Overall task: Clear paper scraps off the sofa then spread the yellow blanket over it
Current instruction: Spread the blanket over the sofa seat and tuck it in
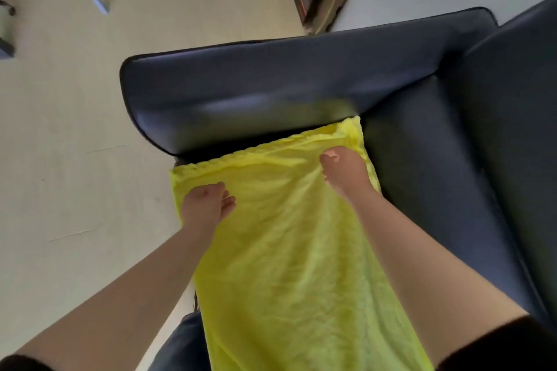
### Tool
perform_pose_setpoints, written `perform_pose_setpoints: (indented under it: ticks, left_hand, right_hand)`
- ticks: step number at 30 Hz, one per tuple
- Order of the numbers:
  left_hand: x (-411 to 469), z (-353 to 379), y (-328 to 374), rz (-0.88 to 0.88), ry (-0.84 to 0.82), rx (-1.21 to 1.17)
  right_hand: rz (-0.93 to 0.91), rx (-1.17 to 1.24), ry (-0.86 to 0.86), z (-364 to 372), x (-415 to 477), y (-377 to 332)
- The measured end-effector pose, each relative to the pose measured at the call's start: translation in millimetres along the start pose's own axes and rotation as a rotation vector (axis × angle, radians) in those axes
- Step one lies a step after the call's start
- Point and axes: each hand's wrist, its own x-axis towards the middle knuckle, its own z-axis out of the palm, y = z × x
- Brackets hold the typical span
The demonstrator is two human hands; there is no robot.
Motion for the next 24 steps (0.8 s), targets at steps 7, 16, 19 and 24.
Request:
perform_pose_setpoints:
  ticks: [7,16,19,24]
  left_hand:
    - [53,15,25,-0.326,-0.117,-0.458]
    - [100,14,30,-0.564,-0.049,-0.387]
    - [103,15,26,-0.534,-0.028,-0.385]
    - [99,23,31,-0.346,0.109,-0.329]
  right_hand:
    - [0.504,0.409,0.029,29,83,-30]
    - [0.502,0.364,-0.025,52,120,-3]
    - [0.489,0.347,-0.033,50,125,3]
    - [0.503,0.430,0.002,42,123,8]
